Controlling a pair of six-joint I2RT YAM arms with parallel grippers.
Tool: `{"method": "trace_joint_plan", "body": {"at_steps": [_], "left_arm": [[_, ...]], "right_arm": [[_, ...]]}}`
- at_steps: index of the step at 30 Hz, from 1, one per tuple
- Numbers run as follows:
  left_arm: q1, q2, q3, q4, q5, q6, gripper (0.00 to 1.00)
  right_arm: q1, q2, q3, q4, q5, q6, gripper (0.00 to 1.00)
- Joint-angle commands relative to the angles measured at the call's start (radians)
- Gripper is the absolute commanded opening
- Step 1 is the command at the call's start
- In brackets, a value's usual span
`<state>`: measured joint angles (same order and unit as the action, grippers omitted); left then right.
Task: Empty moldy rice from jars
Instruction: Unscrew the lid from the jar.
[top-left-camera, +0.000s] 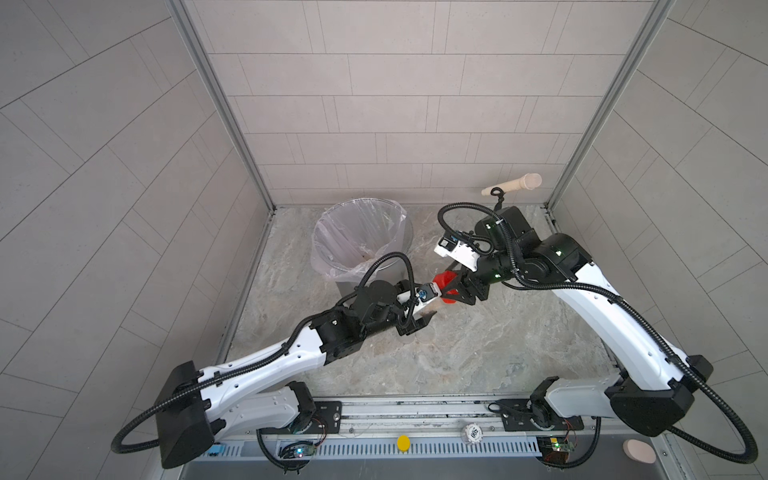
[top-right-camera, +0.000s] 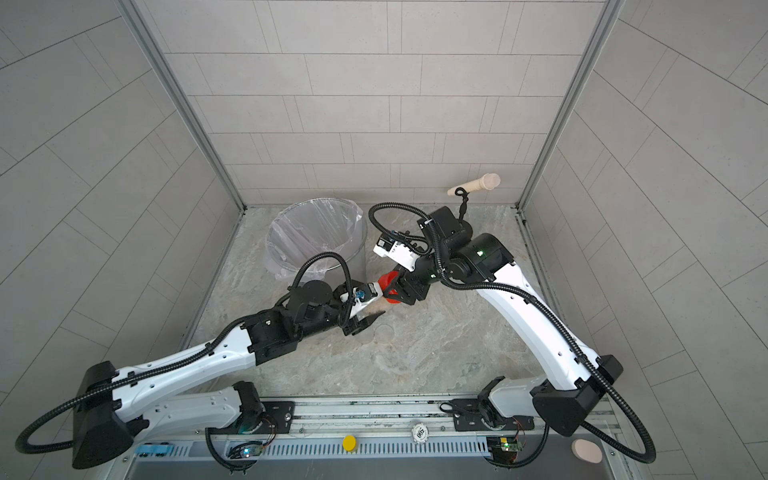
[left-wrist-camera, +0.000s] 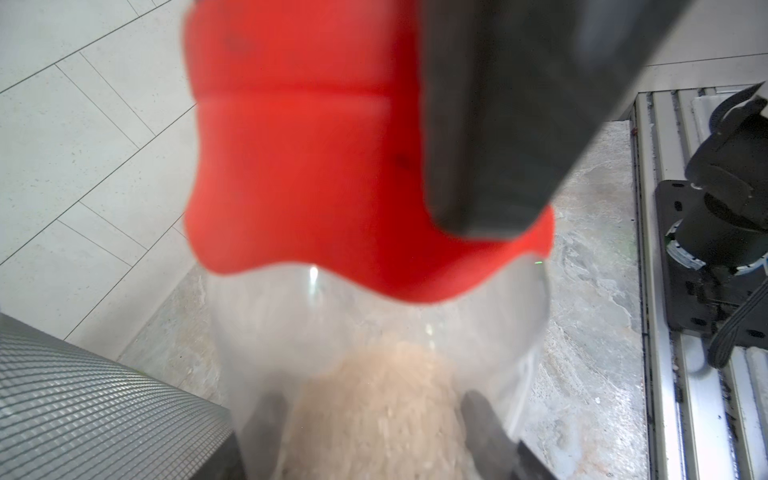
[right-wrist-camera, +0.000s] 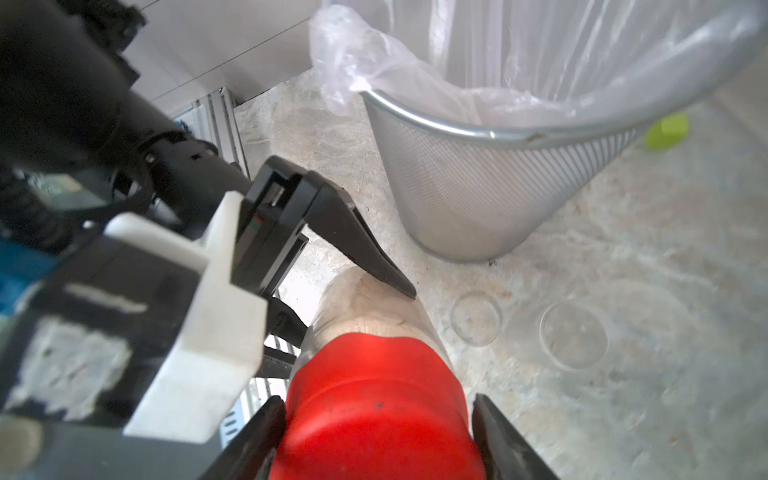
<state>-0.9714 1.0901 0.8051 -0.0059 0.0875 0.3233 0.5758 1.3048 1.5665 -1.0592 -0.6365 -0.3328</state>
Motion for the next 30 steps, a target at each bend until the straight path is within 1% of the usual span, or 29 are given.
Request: {"method": "trace_joint_plan", "body": {"at_steps": [1,3,6,9,14,16,18,20,21,23,26,27,28,30], "left_arm": [[0.027,-0.065,0.031,0.173,-0.025,-0.041,0.0],[0.026,-0.07,0.03,0.169,-0.026,-0.044,0.0],[0.027,-0.075,0.03,0.166,-0.027,-0.049,0.0],[0.028,-0.076,0.033,0.165,-0.028,-0.05,0.0],[0.028,-0.074,0.036,0.166,-0.026,-0.052,0.0],[0.028,-0.075,0.035,0.164,-0.03,-0.049,0.0],[0.029,-0.075,0.035,0.161,-0.037,-0.046,0.0],[0.028,-0.077,0.034,0.161,-0.044,-0.044,0.0],[0.028,-0.076,0.03,0.162,-0.05,-0.043,0.0],[0.029,-0.078,0.027,0.166,-0.058,-0.04,0.0],[0.028,-0.077,0.025,0.165,-0.058,-0.037,0.0],[0.028,-0.074,0.026,0.168,-0.061,-0.035,0.0],[0.028,-0.072,0.027,0.167,-0.061,-0.033,0.0],[0.028,-0.069,0.028,0.171,-0.062,-0.031,0.0]], "right_arm": [[0.01,-0.054,-0.072,-0.018,-0.023,-0.274,0.24],[0.008,-0.077,-0.092,0.031,0.011,-0.308,0.24],[0.006,-0.075,-0.074,0.02,0.007,-0.342,0.28],[0.004,-0.055,-0.049,-0.015,-0.014,-0.359,0.4],[0.0,-0.048,-0.055,-0.006,0.02,-0.341,0.57],[-0.008,-0.047,-0.049,0.006,0.024,-0.318,0.66],[-0.019,-0.048,-0.045,0.014,0.018,-0.311,0.68],[-0.035,-0.051,-0.046,0.036,0.01,-0.291,0.74],[-0.047,-0.052,-0.048,0.047,-0.003,-0.29,0.75],[-0.073,-0.057,-0.055,0.069,-0.036,-0.242,0.79],[-0.099,-0.065,-0.065,0.077,-0.097,-0.233,0.82],[-0.107,-0.072,-0.071,0.084,-0.104,-0.225,0.85],[-0.11,-0.081,-0.078,0.091,-0.104,-0.221,0.91],[-0.123,-0.105,-0.094,0.106,-0.109,-0.21,0.92]]}}
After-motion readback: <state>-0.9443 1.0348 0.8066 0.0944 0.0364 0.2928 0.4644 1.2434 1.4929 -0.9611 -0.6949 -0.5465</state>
